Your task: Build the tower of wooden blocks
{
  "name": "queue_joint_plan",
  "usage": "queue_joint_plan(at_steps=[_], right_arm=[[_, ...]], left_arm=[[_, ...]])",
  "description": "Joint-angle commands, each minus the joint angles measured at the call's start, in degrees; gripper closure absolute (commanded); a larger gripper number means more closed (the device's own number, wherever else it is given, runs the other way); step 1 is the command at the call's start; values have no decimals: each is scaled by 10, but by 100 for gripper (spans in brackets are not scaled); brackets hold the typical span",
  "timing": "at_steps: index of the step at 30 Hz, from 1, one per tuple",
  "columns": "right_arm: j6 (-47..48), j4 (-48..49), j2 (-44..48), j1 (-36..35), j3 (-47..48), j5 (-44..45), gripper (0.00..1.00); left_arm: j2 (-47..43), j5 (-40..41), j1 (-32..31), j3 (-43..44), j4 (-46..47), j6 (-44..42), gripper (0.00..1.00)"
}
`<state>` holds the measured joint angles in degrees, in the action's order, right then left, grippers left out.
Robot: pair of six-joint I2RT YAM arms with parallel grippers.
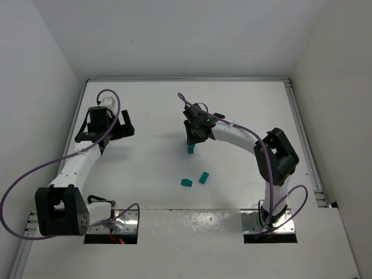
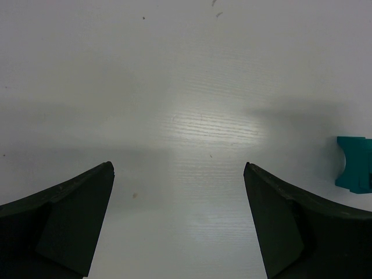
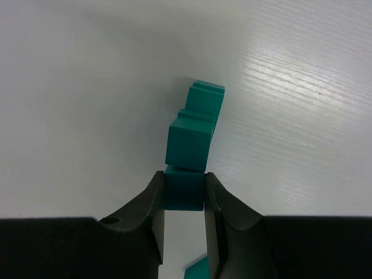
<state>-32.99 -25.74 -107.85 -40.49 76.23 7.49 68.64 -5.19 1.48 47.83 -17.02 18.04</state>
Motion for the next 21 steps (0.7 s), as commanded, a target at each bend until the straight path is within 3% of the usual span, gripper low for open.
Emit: queue_joint_plan(at_steps=[1, 21], right_arm=[[-3, 17, -3, 2, 23, 9, 94], [-17, 21, -7, 5, 30, 21, 94]], left_arm=[[0, -9, -6, 24, 19, -6, 0], [5, -9, -6, 24, 19, -6, 0]])
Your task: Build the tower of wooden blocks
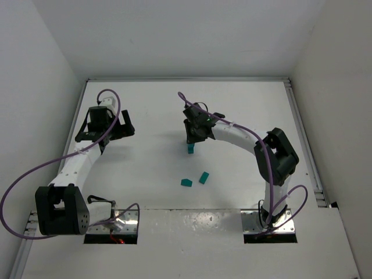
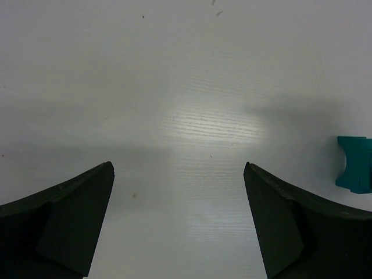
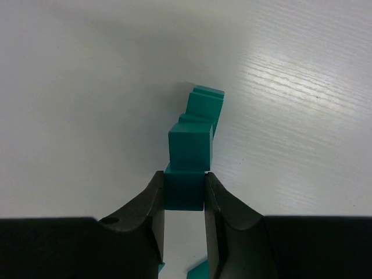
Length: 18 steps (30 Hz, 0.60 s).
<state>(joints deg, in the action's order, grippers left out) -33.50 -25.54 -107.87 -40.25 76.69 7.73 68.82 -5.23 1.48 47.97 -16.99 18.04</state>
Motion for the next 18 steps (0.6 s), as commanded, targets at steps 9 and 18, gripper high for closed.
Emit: queue_joint_plan(at_steps=[9, 18], right_arm=[[-12, 17, -8, 3, 22, 12, 89], [-16, 21, -14, 1, 21, 4, 84]], left_arm=[[4, -8, -6, 23, 19, -6, 0], [4, -8, -6, 23, 19, -6, 0]])
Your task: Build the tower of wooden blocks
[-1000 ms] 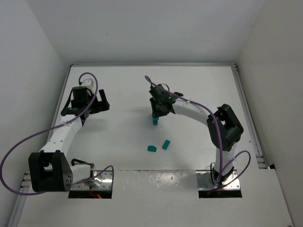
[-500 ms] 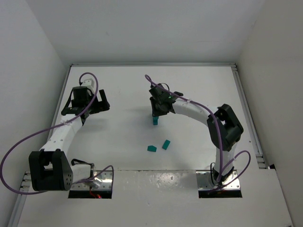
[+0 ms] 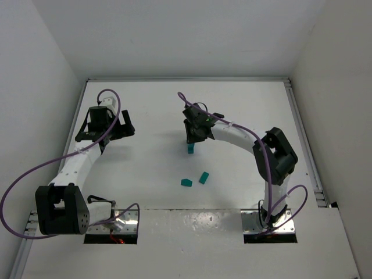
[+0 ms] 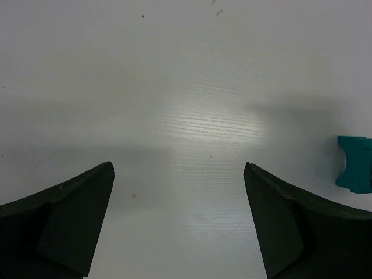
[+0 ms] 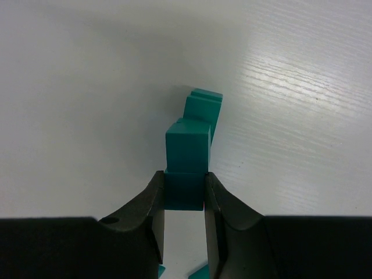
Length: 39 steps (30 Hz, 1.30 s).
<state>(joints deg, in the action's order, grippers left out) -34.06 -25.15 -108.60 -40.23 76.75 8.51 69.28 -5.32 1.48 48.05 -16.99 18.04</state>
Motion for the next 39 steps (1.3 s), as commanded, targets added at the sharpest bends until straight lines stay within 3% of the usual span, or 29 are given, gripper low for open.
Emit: queue_joint_plan(at_steps=[1, 13, 17, 23, 30, 39], right_arm=[[-10, 16, -7, 1, 19, -4, 81], [-10, 14, -3, 1, 19, -7, 62], [-6, 13, 0, 1, 17, -16, 42], [15, 19, 3, 1, 9, -49, 23], [108, 39, 57, -7, -40, -74, 17], [280, 69, 261, 35, -223, -119, 17]], left_arm=[[-1, -7, -6, 22, 19, -6, 0], [-1, -13, -6, 22, 19, -6, 0], [-1, -13, -6, 22, 19, -6, 0], [-1, -13, -6, 22, 19, -6, 0], [-1, -18, -6, 16, 13, -11, 0], [-63, -59, -11, -56, 13, 1, 0]])
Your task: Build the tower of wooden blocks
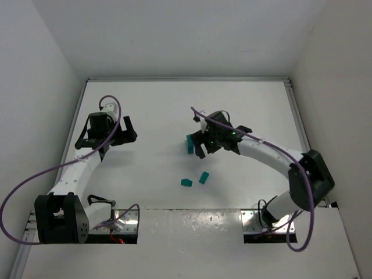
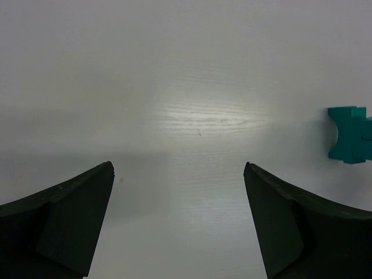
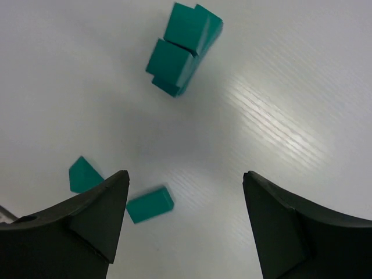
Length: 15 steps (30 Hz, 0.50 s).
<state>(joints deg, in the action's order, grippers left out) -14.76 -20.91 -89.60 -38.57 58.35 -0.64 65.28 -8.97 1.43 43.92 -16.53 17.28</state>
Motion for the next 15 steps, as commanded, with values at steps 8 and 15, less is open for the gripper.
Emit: queue_joint_plan(at_steps=[8, 15], right_arm=[[55, -17, 118, 125, -44, 5, 67], [-6, -79, 31, 172, 40, 39, 75]], left_arm=[[24, -4, -92, -13, 4, 9, 2], [135, 11, -165, 41, 4, 47, 40]])
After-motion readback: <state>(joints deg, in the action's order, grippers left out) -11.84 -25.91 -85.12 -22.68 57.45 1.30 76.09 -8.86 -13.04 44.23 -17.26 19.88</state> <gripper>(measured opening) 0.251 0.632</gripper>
